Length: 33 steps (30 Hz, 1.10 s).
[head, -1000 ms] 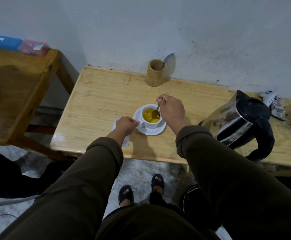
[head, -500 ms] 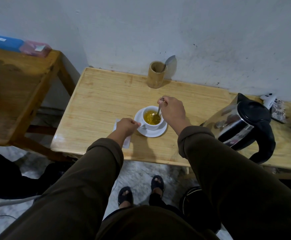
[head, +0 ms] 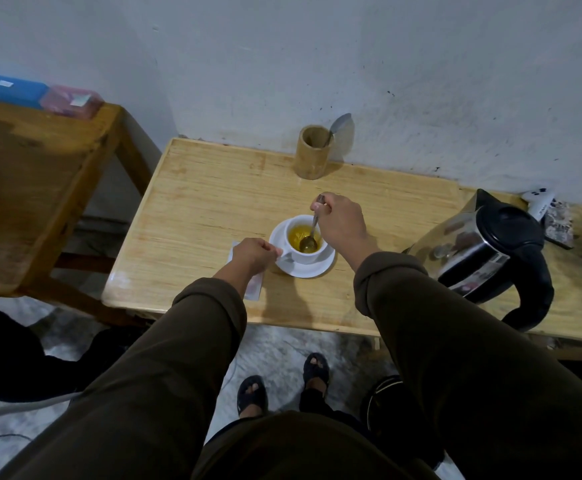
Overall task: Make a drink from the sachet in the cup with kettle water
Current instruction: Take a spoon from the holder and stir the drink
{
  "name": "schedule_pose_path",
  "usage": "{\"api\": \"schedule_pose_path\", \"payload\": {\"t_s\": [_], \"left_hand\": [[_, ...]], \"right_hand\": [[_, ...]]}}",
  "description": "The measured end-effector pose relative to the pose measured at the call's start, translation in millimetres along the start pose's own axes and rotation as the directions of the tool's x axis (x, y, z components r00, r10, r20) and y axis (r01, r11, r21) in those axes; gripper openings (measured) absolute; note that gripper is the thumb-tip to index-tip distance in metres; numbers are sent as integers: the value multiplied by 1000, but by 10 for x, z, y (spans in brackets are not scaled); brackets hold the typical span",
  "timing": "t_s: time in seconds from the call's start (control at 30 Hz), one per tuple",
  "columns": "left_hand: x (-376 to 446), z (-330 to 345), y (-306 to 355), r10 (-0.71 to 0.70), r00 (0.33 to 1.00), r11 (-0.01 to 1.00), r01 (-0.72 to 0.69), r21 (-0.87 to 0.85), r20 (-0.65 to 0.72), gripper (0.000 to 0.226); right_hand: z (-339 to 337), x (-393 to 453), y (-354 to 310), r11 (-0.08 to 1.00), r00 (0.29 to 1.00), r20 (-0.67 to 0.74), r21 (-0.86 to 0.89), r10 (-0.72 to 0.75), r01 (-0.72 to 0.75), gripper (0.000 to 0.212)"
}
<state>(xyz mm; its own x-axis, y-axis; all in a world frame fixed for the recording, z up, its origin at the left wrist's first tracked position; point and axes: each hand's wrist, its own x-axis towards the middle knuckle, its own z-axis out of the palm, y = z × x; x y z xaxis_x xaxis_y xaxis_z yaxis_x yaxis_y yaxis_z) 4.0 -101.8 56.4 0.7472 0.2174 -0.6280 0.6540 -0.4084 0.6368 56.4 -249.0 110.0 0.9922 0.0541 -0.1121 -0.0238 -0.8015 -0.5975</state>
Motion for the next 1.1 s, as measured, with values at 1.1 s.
{"api": "schedule_pose_path", "payload": {"t_s": [1.1], "left_hand": [[-57, 43, 29, 15, 999, 997, -12, 77, -33, 39]], "right_hand": [[-44, -57, 84, 997, 997, 80, 79, 2, -9, 26]]}}
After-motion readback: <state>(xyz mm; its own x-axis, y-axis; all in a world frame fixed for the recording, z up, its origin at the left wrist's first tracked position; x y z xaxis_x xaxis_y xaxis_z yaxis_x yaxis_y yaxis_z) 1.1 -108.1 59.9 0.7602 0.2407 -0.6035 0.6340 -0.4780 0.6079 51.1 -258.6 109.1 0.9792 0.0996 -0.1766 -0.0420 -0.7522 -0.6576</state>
